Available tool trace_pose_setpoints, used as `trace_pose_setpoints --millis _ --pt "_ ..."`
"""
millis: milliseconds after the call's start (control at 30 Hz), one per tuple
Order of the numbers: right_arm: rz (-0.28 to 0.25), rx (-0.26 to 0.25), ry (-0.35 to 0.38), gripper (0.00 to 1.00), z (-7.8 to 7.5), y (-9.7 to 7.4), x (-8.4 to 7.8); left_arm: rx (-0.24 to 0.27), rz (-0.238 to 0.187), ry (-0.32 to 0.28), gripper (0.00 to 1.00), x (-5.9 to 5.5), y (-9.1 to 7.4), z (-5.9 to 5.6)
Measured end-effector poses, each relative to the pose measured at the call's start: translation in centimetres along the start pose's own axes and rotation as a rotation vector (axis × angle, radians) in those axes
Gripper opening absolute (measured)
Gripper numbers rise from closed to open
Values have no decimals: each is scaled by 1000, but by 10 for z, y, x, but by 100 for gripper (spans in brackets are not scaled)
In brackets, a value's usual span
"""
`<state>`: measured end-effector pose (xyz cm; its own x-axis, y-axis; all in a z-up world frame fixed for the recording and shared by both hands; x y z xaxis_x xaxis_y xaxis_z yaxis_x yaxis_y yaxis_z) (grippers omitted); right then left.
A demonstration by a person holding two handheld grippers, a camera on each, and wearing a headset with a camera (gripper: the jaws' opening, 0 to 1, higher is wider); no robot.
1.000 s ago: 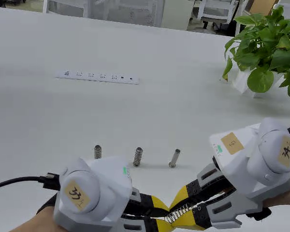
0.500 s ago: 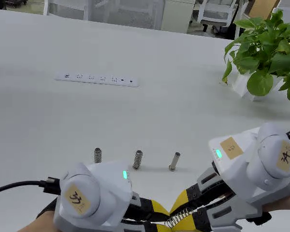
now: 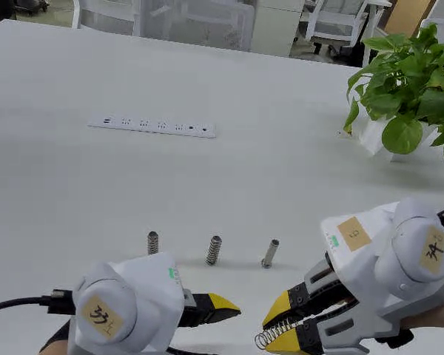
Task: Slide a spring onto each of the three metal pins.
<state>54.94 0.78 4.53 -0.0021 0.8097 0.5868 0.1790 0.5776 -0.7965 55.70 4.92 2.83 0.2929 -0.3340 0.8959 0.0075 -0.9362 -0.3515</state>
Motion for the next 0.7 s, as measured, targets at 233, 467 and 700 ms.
trace_pose_setpoints --millis 233,467,700 --pt "2 -19 -14 7 -5 3 0 88 -28 -34 60 -5 -14 12" --pt "14 -31 -29 7 -11 5 -2 149 -29 -66 72 -12 -25 20" --pt "26 -36 -35 7 -15 7 -5 234 -36 -98 85 -22 -38 28"
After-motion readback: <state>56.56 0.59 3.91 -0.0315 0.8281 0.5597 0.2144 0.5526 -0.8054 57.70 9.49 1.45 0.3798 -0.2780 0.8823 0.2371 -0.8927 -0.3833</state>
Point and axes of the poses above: the centre of the closed fingertips' face, and the gripper's own axes: y roughly forward along the fingers, z roughly to its left, x roughly out of its top, the point moved 2 cm from there along -y, roughly backward along the fingers, and after that the axes turned 15 degrees about -x, right-handed, at the moved point
